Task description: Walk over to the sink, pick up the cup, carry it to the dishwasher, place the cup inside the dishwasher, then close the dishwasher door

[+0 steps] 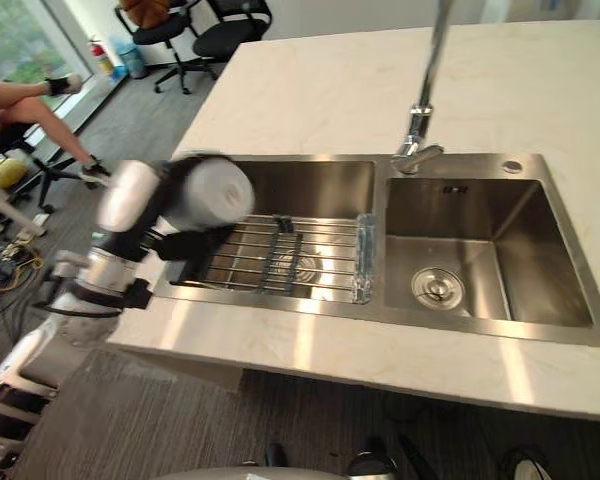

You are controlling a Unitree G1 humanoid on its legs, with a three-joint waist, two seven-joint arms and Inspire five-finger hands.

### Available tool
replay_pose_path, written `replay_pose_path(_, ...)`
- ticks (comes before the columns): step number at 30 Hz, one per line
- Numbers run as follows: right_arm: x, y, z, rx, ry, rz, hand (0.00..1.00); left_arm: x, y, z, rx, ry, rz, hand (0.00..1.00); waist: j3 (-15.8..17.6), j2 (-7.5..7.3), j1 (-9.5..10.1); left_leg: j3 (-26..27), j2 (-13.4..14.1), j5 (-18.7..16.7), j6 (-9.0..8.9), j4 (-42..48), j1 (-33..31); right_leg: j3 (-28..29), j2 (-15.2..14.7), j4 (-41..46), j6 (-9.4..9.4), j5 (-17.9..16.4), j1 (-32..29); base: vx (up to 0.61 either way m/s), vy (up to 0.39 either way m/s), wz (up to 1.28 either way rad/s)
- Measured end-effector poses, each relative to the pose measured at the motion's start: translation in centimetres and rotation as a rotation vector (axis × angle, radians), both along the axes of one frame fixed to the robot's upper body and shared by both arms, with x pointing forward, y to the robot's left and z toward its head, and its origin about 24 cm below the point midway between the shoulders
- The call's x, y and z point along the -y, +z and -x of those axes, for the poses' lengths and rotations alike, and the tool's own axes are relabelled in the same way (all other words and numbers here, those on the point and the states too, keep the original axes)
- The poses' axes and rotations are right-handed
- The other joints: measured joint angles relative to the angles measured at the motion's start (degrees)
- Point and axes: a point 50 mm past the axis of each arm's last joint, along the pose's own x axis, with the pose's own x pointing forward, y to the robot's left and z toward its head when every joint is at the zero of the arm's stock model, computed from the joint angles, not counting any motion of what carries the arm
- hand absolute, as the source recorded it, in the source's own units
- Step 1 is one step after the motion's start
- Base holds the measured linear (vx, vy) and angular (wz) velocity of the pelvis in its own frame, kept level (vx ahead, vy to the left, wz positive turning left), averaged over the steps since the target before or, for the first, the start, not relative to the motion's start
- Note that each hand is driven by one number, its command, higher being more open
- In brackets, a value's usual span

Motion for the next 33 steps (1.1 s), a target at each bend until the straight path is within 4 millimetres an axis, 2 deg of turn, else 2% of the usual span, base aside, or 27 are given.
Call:
replay_pose_path(3,0.3,0.0,0.3,-0.02,0.032,0.014,1.0,-4.2,0.8,2.7,0.119,0.158,0.194,0.0,-0.33,0.23,2.34,-2.04,-0.15,-0.2,0.22,1.11,-1.01,-1.98,-0.08,0.01,-0.12,0.13,0.69,-0.05,-0.006,0.32)
replay_pose_path(4,0.3,0.0,0.4,-0.032,0.052,0.02,1.0,-5.6,0.3,3.8,0.123,0.217,0.255,0.0,-0.42,0.24,3.26,-2.76,-0.15,-0.2,0.22,1.47,-1.56,-2.63,-0.05,0.02,-0.12,0.13,0.7,-0.03,-0.008,0.33)
replay_pose_path(5,0.3,0.0,0.5,-0.038,0.059,0.022,1.0,-6.2,-0.2,4.3,0.116,0.245,0.286,0.0,-0.5,0.28,3.87,-3.15,-0.2,-0.2,0.22,1.68,-1.85,-3.02,-0.04,0.03,-0.13,0.11,0.73,-0.02,-0.015,0.41)
replay_pose_path(6,0.3,0.0,0.8,-0.056,0.08,0.029,1.0,-7.3,-1.7,5.4,0.079,0.309,0.356,0.0,-0.78,0.35,5.24,-4.62,-0.4,-0.15,0.22,2.17,-2.51,-4.36,-0.06,0.24,-0.11,0.02,1.26,0.0,-0.014,0.48)
replay_pose_path(11,-0.1,-0.3,1.9,-0.115,0.112,0.027,1.0,-9.0,-7.3,7.6,-0.118,0.42,0.512,0.0,-1.13,0.76,7.68,-8.59,-2.19,1.71,0.31,2.6,-3.75,-11.48,-0.9,0.53,0.46,-1.21,4.3,-0.03,-0.016,0.75)
replay_pose_path(13,-0.1,-0.3,2.5,-0.133,0.11,0.031,1.0,-9.2,-9.0,8.2,-0.194,0.429,0.549,0.0,-1.05,1.0,7.8,-8.3,-3.31,3.71,1.01,2.28,-4.48,-15.62,-1.94,2.2,0.37,-3.07,5.08,-0.1,0.017,1.15)
replay_pose_path(14,0.0,-0.3,3.0,-0.139,0.097,0.036,1.0,-9.2,-9.9,8.8,-0.232,0.432,0.571,0.0,-1.19,1.48,8.59,-8.27,-3.56,4.1,1.23,1.52,-4.27,-17.19,-2.54,4.01,0.91,-4.63,5.0,-0.09,0.047,0.73)
replay_pose_path(16,0.3,-0.2,3.2,-0.145,0.103,0.053,1.0,-9.6,-10.6,10.2,-0.258,0.455,0.591,0.0,-1.48,2.0,10.3,-7.08,-3.56,3.07,2.42,1.43,-4.66,-18.17,-3.31,6.17,1.2,-5.66,4.41,-0.07,0.061,0.44)
replay_pose_path(17,0.8,0.0,3.2,-0.146,0.103,0.071,1.0,-9.8,-10.9,10.9,-0.253,0.475,0.617,0.0,-1.94,2.46,10.89,-2.58,-2.93,1.35,3.5,2.18,-6.31,-19.41,-3.59,7.6,1.31,-5.78,3.56,-0.04,0.047,0.49)
replay_pose_path(18,0.9,0.0,3.2,-0.144,0.103,0.08,1.0,-10.0,-11.2,11.1,-0.245,0.478,0.65,0.0,-2.58,2.02,10.73,2.0,-2.74,-1.48,3.78,1.8,-7.44,-20.86,-5.18,8.95,1.34,-5.93,2.19,-0.03,0.061,0.58)
replay_pose_path(19,0.6,-0.1,3.1,-0.14,0.099,0.076,1.0,-10.1,-11.5,11.1,-0.247,0.476,0.664,0.0,-2.86,0.38,10.57,5.68,-2.74,-2.25,4.63,2.35,-7.97,-21.43,-6.95,9.6,1.43,-6.06,1.04,0.04,0.116,0.77)
replay_pose_path(20,1.0,0.0,3.0,-0.127,0.083,0.1,1.0,-9.8,-11.5,10.7,-0.236,0.44,0.683,0.0,-3.77,1.42,10.4,14.38,-0.4,-1.51,10.29,8.0,-11.25,-23.21,-9.87,15.89,2.17,-7.89,-2.5,0.1,0.2,1.01)
replay_pose_path(21,2.3,0.5,2.5,-0.095,0.07,0.15,1.0,-9.2,-10.8,9.6,-0.211,0.37,0.675,0.0,-3.19,2.85,9.64,18.72,0.82,0.69,10.41,13.57,-14.09,-24.91,-13.1,27.9,0.99,-13.47,-6.89,0.05,0.182,1.23)
replay_pose_path(22,2.5,0.6,2.4,-0.086,0.061,0.155,1.0,-8.7,-10.5,8.6,-0.198,0.329,0.682,0.0,-2.56,2.88,8.62,17.14,-0.36,1.82,9.36,14.13,-15.44,-24.26,-14.63,32.58,0.2,-15.76,-9.0,-0.09,0.068,1.57)
replay_pose_path(23,2.7,0.7,1.8,-0.07,0.058,0.162,1.0,-7.7,-10.1,7.0,-0.164,0.264,0.706,0.0,-2.19,2.67,7.0,12.89,-2.67,4.61,8.01,11.2,-16.76,-24.22,-13.93,36.5,-3.24,-18.39,-13.09,-0.18,-0.067,2.07)
replay_pose_path(24,1.9,0.4,1.6,-0.048,0.036,0.159,1.0,-6.6,-9.4,5.4,-0.113,0.193,0.723,0.0,-2.02,0.43,4.02,10.69,-6.1,7.87,8.8,5.53,-16.22,-25.43,-16.43,37.65,-4.49,-19.56,-16.15,-0.07,-0.098,2.34)
replay_pose_path(25,1.6,0.4,1.2,-0.03,0.02,0.178,1.0,-5.3,-8.6,3.9,-0.081,0.116,0.735,0.0,-0.89,-1.01,3.6,20.71,-3.7,-0.43,13.75,13.3,-15.02,-28.38,-21.26,41.51,-5.17,-20.35,-16.19,0.05,-0.084,1.84)
replay_pose_path(26,1.7,0.4,1.0,-0.023,0.022,0.188,1.0,-4.8,-8.3,3.5,-0.077,0.089,0.732,0.0,-0.3,-1.88,3.5,25.19,-2.03,-2.11,13.11,16.64,-13.67,-28.89,-23.24,42.43,-5.29,-20.41,-16.09,0.13,-0.065,1.49)
replay_pose_path(27,2.0,0.6,1.0,-0.029,0.028,0.205,1.0,-3.4,-7.8,2.6,-0.081,0.019,0.723,0.0,0.14,-2.53,1.86,32.87,2.6,-4.61,10.69,21.22,-9.41,-32.24,-27.0,42.98,-5.01,-19.91,-14.26,0.03,-0.009,1.33)
replay_pose_path(28,2.0,0.6,1.5,-0.049,0.031,0.209,1.0,-2.3,-6.9,2.3,-0.069,-0.039,0.705,0.0,0.14,-2.53,1.19,35.53,5.76,-5.24,9.51,22.67,-6.98,-34.99,-28.02,43.1,-4.28,-19.47,-12.55,0.02,0.009,1.42)
replay_pose_path(29,2.0,0.6,1.8,-0.064,0.028,0.209,1.0,-1.5,-6.2,2.1,-0.054,-0.082,0.691,0.0,0.15,-2.5,1.15,36.24,7.52,-5.51,8.62,22.69,-5.54,-36.65,-28.5,43.14,-3.85,-19.13,-11.55,-0.08,0.117,1.13)
replay_pose_path(30,2.1,0.6,2.3,-0.079,0.003,0.206,1.0,-0.3,-5.0,1.9,-0.03,-0.15,0.659,0.0,0.16,-2.45,1.15,36.41,9.41,-5.59,6.4,21.86,-3.82,-39.39,-29.16,43.0,-3.41,-18.49,-9.82,-0.09,0.207,1.27)
replay_pose_path(31,2.1,0.5,3.0,-0.102,-0.028,0.201,1.0,1.5,-3.7,1.6,-0.011,-0.244,0.609,0.0,0.17,-2.46,1.13,36.23,10.32,-4.75,4.39,19.0,-1.99,-43.03,-29.17,42.03,-2.63,-17.17,-6.93,-0.1,0.335,1.37)
replay_pose_path(32,2.2,0.6,3.4,-0.113,-0.043,0.198,1.0,2.6,-2.9,1.4,-0.009,-0.3,0.565,0.0,0.17,-2.45,1.27,34.92,9.37,-3.34,2.15,14.62,-0.56,-45.39,-28.9,40.79,-1.87,-15.66,-4.97,-0.06,0.398,1.27)
replay_pose_path(33,2.6,0.7,3.4,-0.114,-0.054,0.204,1.0,3.7,-2.2,1.3,-0.02,-0.347,0.513,0.0,0.3,-2.16,1.99,32.0,6.83,-0.49,-1.86,7.35,1.79,-46.24,-28.17,39.08,-1.58,-13.09,-3.37,-0.03,0.339,0.71)
